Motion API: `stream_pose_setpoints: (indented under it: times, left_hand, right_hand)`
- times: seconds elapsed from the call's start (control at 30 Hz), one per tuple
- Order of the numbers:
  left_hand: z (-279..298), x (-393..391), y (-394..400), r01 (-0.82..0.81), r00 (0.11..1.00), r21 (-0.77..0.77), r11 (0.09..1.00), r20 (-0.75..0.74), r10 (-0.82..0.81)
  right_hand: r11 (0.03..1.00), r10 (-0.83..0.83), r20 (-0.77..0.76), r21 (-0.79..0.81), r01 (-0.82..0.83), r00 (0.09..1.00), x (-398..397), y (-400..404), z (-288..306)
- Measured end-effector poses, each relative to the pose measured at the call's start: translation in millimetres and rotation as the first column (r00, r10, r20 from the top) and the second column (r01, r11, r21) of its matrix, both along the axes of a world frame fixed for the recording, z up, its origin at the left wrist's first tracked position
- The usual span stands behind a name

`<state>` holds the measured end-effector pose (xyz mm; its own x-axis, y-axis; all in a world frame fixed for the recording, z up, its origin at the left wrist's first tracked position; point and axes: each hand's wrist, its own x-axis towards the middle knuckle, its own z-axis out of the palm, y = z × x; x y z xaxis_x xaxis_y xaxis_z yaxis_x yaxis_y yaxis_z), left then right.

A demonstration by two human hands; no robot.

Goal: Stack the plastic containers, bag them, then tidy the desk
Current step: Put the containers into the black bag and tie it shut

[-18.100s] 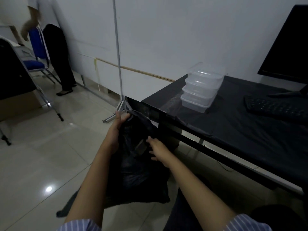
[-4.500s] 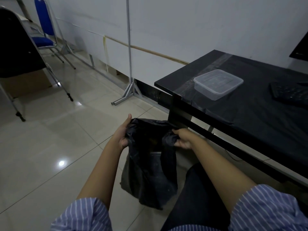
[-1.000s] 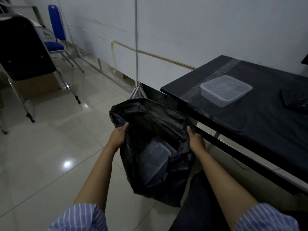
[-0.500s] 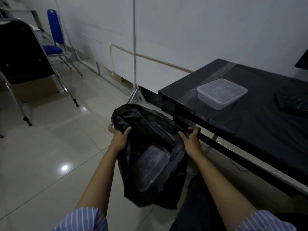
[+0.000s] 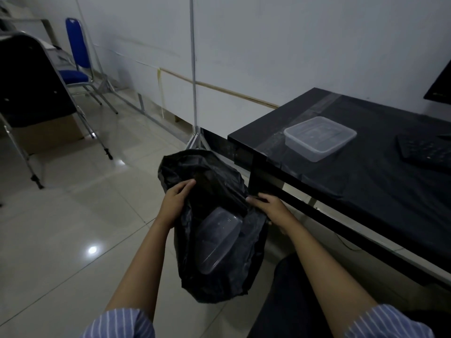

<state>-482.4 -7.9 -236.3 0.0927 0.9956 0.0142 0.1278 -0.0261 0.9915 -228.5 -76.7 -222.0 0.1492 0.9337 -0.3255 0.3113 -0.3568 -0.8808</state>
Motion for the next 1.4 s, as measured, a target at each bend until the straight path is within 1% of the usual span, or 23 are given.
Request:
stream_pose_setpoints:
  times: [0.07,0.17,0.27,0.33,0.4,0.43,0.47,0.53,0.57,0.6,0.63,0.67,0.7,0.73,0.8,0.87,0.9,0.97,1.1,1.2,1.27,1.33,1.4]
  left_hand:
    - [1.6,1.2,-1.9,-0.004,0.999,-0.028,1.0,0.036,0.005]
    - [4.3,7.0,-3.0,-0.01,0.997,-0.035,0.999,0.083,0.013]
    - [3.3,10.6,-1.0,0.012,0.994,-0.064,0.998,0.105,-0.005]
    - [2.9,11.9,-0.1,0.018,0.998,-0.07,0.997,0.068,-0.013]
    - [3.0,10.9,0.5,0.0,0.999,-0.074,0.997,0.034,0.003]
    - [3.8,9.6,1.8,-0.013,1.0,-0.09,0.996,0.018,0.015]
    - [5.0,8.7,1.7,-0.009,1.0,-0.14,0.99,-0.01,0.007]
    - [2.6,6.1,-0.1,0.039,0.989,-0.314,0.949,-0.122,-0.081]
    - [-1.6,5.5,-0.5,0.041,0.971,-0.36,0.932,-0.205,-0.121]
    - [-4.9,5.9,1.2,0.043,0.954,-0.355,0.934,-0.262,-0.143]
    - [-5.1,7.7,1.1,0.028,0.951,-0.311,0.95,-0.285,-0.121]
    - [-6.0,10.1,2.6,-0.002,0.961,-0.247,0.969,-0.27,-0.067]
    - [-5.1,12.0,3.6,-0.047,0.974,-0.175,0.984,-0.224,0.007]
    - [-3.2,12.9,3.8,-0.084,0.985,-0.108,0.991,-0.162,0.066]
    - [3.8,13.1,1.5,-0.085,0.993,-0.058,0.995,-0.09,0.08]
    - [4.3,8.8,1.6,-0.044,0.996,-0.085,0.995,-0.077,0.037]
    - [5.6,6.7,2.1,-0.028,0.999,-0.124,0.992,-0.039,0.023]
    - [8.1,3.6,4.0,0.015,0.998,-0.183,0.983,0.063,-0.003]
    - [16.7,1.5,3.9,0.064,0.958,-0.27,0.961,0.287,0.016]
    - [19.2,0.6,3.2,0.111,0.924,-0.297,0.948,0.383,0.011]
    - [18.0,2.4,1.7,0.165,0.896,-0.322,0.932,0.444,-0.005]
    - [14.1,4.6,1.9,0.174,0.896,-0.323,0.93,0.444,-0.013]
    - [7.2,5.4,5.1,0.161,0.927,-0.302,0.939,0.372,-0.039]
  right_hand:
    - [0.998,-0.001,0.029,-0.068,0.003,1.0,-0.2,-1.1,-0.4]
    - [0.996,-0.046,-0.003,-0.073,0.045,0.999,1.5,-1.1,-8.1]
    - [0.989,-0.07,-0.018,-0.13,0.067,0.997,3.1,-4.5,-21.7]
    - [0.993,-0.101,-0.042,-0.062,0.099,0.994,4.6,-4.1,-32.5]
    - [0.974,-0.206,-0.043,0.088,0.209,0.978,6.7,-7.0,-33.5]
    - [0.962,-0.233,-0.05,0.132,0.237,0.971,8.6,-6.7,-29.0]
    - [0.967,-0.208,-0.07,0.135,0.215,0.976,8.1,-6.8,-21.3]
    - [1.0,-0.011,-0.082,-0.022,0.01,0.997,3.7,-6.4,-8.2]
    - [0.995,0.059,-0.08,-0.073,-0.064,0.995,1.1,-4.7,-4.6]
    - [0.996,0.062,-0.1,-0.056,-0.068,0.993,-1.1,-1.7,0.1]
    - [1.0,0.01,-0.138,-0.008,-0.011,0.99,-2.5,2.0,2.2]
    - [0.996,-0.068,-0.196,0.036,0.077,0.978,-3.4,4.0,4.4]
    - [0.987,-0.123,-0.218,0.073,0.142,0.968,-1.8,6.9,3.1]
    - [0.981,-0.144,-0.233,0.09,0.169,0.962,-1.2,6.8,2.7]
    - [0.987,-0.106,-0.209,0.096,0.128,0.972,0.1,3.6,0.4]
    - [0.996,-0.051,-0.195,0.062,0.064,0.979,3.8,3.7,-7.3]
    - [0.998,-0.042,-0.203,0.026,0.048,0.978,5.1,2.9,-9.8]
    - [0.996,-0.077,-0.21,-0.052,0.068,0.975,7.8,0.8,-17.0]
    - [0.976,-0.155,-0.122,-0.175,0.132,0.98,10.8,-4.5,-29.0]
    - [0.945,-0.21,-0.177,-0.287,0.154,0.962,11.2,-9.3,-35.8]
    - [0.931,-0.257,-0.21,-0.317,0.183,0.943,12.1,-11.4,-41.1]
    - [0.931,-0.289,-0.258,-0.298,0.208,0.922,11.5,-13.1,-42.7]
    - [0.939,-0.304,-0.31,-0.257,0.229,0.901,11.1,-15.0,-41.6]
